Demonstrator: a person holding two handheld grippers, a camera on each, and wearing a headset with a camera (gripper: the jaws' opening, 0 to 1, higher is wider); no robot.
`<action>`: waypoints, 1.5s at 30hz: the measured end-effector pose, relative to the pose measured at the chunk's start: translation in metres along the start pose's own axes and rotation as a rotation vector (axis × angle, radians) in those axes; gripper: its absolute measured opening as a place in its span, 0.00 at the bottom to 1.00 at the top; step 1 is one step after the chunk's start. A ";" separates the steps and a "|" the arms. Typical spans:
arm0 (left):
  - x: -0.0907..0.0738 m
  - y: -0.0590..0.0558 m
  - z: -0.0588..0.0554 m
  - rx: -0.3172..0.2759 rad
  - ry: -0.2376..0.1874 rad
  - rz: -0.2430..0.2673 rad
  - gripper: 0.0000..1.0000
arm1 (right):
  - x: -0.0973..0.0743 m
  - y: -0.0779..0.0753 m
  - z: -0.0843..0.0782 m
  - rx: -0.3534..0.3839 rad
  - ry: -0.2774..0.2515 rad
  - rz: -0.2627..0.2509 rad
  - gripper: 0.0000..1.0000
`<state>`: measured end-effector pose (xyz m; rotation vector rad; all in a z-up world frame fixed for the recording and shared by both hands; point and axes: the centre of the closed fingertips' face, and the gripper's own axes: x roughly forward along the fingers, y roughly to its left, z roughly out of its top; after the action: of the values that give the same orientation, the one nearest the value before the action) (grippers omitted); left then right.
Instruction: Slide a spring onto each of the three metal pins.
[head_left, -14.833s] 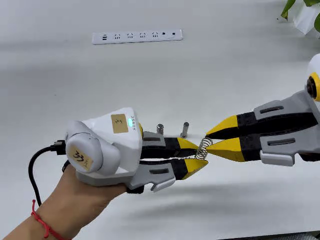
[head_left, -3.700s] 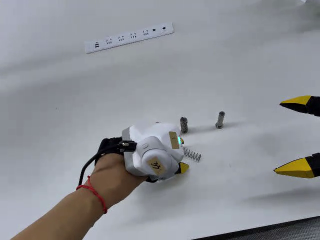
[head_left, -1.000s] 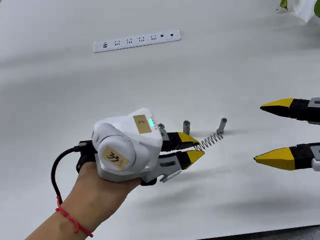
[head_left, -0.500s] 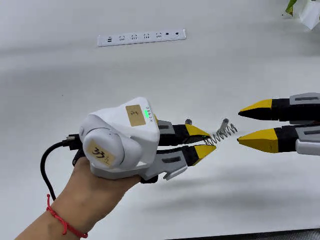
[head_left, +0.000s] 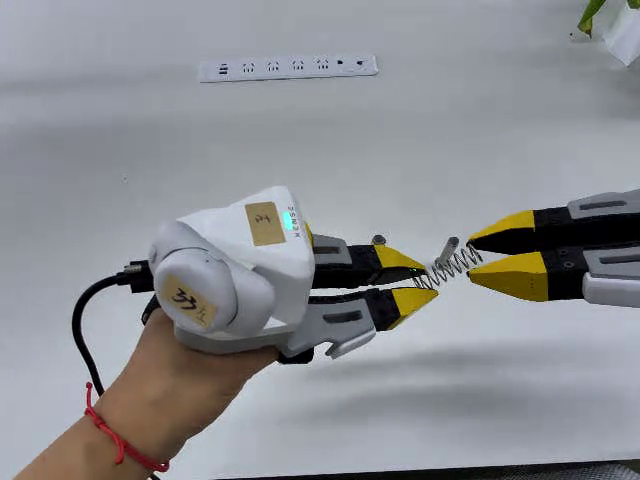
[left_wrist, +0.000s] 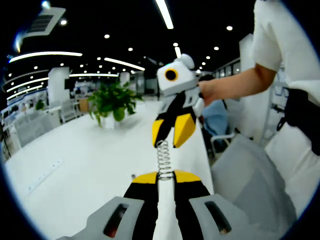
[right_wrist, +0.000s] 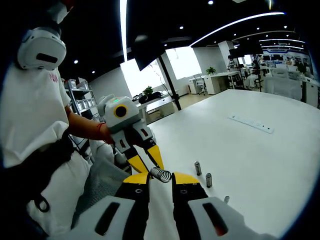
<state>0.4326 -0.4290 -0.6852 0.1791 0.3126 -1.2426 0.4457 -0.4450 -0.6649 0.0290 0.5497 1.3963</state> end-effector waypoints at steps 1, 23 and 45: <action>0.000 0.000 0.000 -0.003 -0.004 -0.002 0.10 | 0.000 0.000 0.000 0.007 0.001 0.002 0.18; 0.000 -0.008 0.000 -0.037 -0.018 -0.046 0.11 | 0.004 0.010 0.006 -0.064 0.080 0.031 0.12; 0.004 -0.015 -0.006 -0.057 -0.012 -0.078 0.11 | 0.019 0.033 0.013 -0.243 0.214 0.075 0.12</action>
<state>0.4189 -0.4356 -0.6919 0.1114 0.3475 -1.3100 0.4220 -0.4168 -0.6496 -0.3003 0.5561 1.5416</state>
